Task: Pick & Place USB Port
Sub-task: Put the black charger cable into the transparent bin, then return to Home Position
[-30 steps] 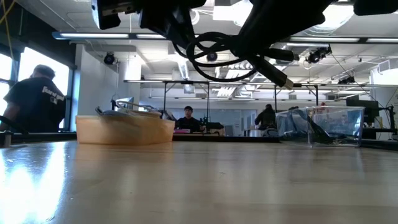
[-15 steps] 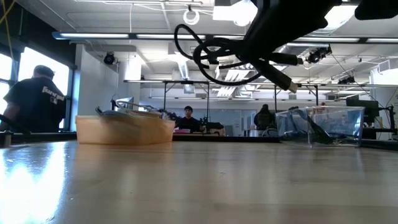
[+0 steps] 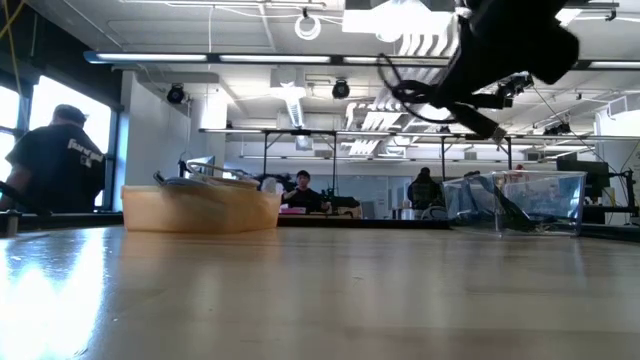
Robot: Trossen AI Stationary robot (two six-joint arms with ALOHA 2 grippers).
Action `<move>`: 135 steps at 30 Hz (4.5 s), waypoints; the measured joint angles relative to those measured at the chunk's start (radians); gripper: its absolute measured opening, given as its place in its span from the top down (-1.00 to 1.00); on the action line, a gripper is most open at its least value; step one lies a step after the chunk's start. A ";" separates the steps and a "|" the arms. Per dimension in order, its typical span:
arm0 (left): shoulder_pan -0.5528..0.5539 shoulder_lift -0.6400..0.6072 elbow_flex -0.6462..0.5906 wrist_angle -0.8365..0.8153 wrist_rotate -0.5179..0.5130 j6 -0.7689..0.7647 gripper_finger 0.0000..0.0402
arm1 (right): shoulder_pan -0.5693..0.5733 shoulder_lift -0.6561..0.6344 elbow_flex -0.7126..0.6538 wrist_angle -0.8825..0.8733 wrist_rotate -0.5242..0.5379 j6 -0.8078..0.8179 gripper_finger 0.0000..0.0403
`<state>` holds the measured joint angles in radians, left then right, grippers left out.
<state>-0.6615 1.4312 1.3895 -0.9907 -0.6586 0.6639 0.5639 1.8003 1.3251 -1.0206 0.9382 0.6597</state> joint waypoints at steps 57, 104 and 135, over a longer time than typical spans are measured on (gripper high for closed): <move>-0.170 -0.419 -0.401 -0.045 -0.214 -0.464 0.37 | -1.148 -0.929 -0.734 0.386 -0.424 -0.320 0.27; -0.170 -1.423 -0.839 0.424 0.143 -0.163 0.37 | -0.791 -1.352 -0.823 1.009 -1.170 -0.577 -0.01; -0.170 -1.425 -1.235 0.793 0.264 -0.434 0.37 | -0.683 -1.414 -1.315 1.576 -1.330 -0.543 -0.01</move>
<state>-0.8314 0.0067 0.1547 -0.1973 -0.3948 0.2304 -0.1190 0.3865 0.0097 0.5556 -0.3917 0.1169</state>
